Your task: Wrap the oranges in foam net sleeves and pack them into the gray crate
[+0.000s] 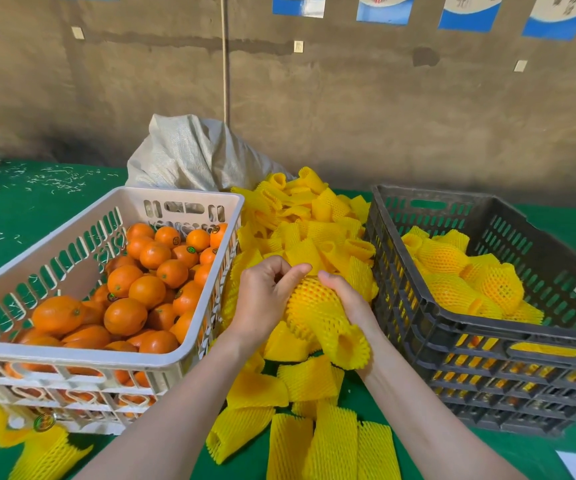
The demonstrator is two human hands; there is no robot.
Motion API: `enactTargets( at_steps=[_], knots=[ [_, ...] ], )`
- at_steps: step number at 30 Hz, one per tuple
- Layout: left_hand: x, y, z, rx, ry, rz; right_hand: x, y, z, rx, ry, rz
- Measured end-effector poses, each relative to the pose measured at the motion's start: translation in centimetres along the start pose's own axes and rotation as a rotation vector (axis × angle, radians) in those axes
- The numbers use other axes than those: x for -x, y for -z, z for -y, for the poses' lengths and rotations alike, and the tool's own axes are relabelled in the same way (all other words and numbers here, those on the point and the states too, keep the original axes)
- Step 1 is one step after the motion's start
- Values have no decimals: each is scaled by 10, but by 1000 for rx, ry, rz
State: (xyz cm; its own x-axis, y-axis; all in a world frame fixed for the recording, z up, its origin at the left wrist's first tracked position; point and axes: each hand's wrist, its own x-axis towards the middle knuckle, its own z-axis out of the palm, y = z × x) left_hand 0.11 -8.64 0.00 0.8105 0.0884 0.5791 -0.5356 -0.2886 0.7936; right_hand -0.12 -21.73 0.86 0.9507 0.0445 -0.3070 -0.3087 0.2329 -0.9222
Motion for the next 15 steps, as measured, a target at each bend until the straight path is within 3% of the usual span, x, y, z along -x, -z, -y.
enactTargets(
  at_steps=[4,7,9,13,15],
  knots=[
    [-3,2,-2,-1,-19,79,-1,1,-1,-50,-12,3],
    [-4,-6,3,134,214,-27,4,-6,2,-195,3,-66],
    [2,-16,5,140,391,-62,1,-5,5,-125,86,-168],
    [10,-32,3,76,558,-224,0,-12,3,-9,343,-273],
    [6,-37,3,172,705,-322,1,-17,-1,3,412,-318]
  ],
)
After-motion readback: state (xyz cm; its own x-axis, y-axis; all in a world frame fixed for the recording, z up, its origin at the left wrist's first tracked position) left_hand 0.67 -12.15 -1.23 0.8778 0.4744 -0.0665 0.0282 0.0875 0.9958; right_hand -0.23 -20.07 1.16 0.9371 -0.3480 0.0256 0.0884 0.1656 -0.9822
